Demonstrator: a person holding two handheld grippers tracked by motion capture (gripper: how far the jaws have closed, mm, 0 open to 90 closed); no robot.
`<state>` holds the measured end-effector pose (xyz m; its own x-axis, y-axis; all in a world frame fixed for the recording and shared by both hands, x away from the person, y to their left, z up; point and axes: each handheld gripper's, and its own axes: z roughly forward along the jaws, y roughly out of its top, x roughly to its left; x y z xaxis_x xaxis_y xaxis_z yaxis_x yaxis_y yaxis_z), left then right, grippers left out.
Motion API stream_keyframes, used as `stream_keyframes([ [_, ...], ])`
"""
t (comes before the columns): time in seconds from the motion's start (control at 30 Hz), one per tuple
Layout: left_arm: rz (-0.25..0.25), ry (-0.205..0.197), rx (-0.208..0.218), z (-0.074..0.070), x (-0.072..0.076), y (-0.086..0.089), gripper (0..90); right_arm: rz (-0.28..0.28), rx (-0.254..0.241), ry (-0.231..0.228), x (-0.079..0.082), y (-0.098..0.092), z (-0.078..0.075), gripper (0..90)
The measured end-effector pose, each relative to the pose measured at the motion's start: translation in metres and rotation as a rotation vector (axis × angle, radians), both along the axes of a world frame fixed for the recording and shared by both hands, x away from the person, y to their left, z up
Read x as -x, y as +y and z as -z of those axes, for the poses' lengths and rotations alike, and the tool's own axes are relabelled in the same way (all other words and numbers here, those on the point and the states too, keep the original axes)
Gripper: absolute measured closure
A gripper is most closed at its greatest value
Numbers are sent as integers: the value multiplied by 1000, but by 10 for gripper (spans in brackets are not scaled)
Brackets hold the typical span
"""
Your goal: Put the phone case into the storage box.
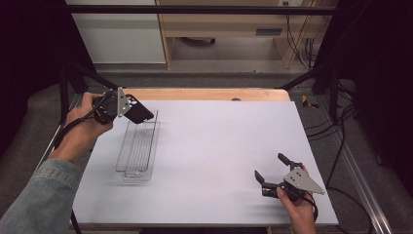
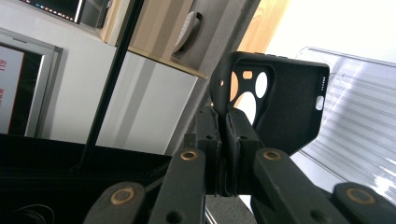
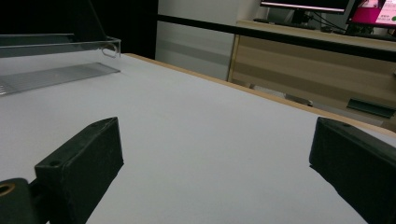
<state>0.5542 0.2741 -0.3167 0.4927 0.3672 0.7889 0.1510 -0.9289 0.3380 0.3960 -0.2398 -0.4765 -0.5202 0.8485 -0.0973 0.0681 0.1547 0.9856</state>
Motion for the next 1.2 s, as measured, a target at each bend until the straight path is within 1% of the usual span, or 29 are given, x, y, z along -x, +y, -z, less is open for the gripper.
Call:
stream_keyframes([
  [0.17,6,5,-20,5,-3,-2,850,-3,4,3,0,1,1,30],
  [0.53,16,34,-47,17,-16,-9,850,-7,7,8,-1,1,2,30],
  [0.6,19,37,-49,18,-18,-11,850,-7,6,8,-1,1,2,30],
  [0.7,26,40,-67,19,-19,-13,849,-7,3,11,-2,1,2,30],
  [0.8,31,44,-67,19,-21,-15,850,-9,6,12,-2,1,2,30],
  [0.9,31,49,-76,20,-22,-16,849,-9,7,12,-2,1,2,30],
  [0.93,31,51,-87,21,-22,-16,849,-8,5,13,-2,1,2,30],
  [1.0,32,52,-95,22,-23,-16,849,-7,4,13,-2,1,2,30],
  [1.2,35,57,-97,23,-25,-16,849,-7,4,14,-2,1,2,30],
])
